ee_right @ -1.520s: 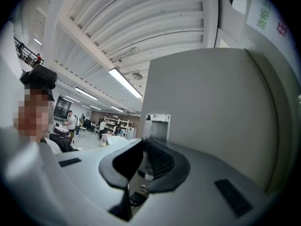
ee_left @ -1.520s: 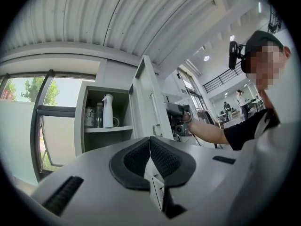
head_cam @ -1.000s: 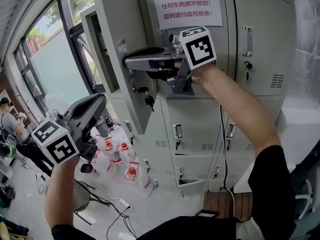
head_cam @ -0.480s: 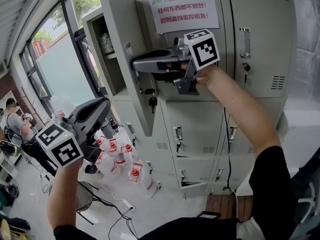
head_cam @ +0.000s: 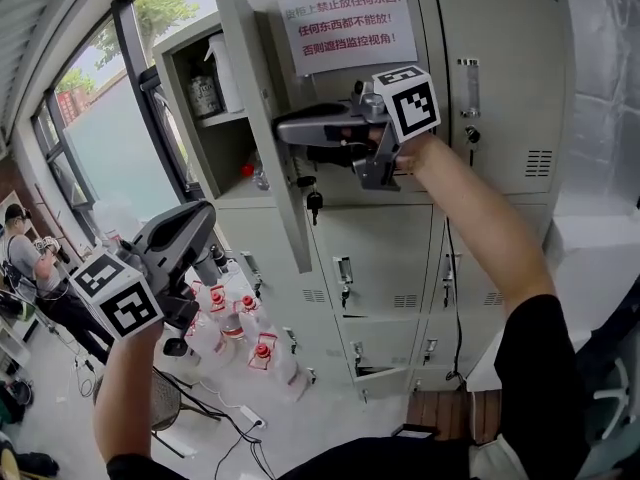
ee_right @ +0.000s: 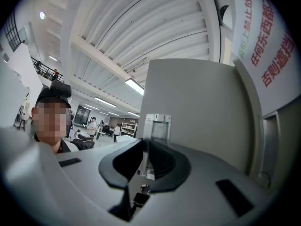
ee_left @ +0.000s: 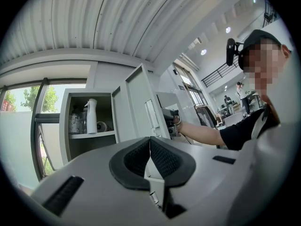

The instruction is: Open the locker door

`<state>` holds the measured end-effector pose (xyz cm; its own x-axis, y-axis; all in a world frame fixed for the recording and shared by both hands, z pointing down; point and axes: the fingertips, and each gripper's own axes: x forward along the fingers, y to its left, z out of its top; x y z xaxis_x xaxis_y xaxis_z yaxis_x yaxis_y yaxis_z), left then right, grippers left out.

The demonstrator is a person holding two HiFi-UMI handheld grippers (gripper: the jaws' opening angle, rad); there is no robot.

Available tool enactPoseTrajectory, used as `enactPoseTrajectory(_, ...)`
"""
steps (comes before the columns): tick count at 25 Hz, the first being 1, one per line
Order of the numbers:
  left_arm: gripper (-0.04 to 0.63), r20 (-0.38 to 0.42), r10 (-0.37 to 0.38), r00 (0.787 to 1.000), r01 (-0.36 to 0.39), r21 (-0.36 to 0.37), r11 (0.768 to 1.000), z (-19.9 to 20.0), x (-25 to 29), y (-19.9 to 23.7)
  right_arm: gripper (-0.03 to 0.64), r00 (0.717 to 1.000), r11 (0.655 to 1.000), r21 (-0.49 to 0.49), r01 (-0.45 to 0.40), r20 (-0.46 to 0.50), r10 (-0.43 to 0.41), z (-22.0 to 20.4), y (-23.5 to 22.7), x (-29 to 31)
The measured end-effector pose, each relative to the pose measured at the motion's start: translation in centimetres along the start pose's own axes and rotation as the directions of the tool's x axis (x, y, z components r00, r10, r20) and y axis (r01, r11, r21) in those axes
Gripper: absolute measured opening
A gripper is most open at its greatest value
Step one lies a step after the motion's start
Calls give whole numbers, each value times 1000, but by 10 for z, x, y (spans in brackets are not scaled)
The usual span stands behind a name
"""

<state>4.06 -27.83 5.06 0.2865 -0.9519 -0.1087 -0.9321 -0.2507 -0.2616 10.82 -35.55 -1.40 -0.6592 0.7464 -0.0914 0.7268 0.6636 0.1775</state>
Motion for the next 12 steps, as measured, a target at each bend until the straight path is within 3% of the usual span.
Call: enactPoseTrajectory(12,17,6,-40,999,40,-8,999,2,7,-26,46,994,993,-37,108,19,-108,0,-1,-1)
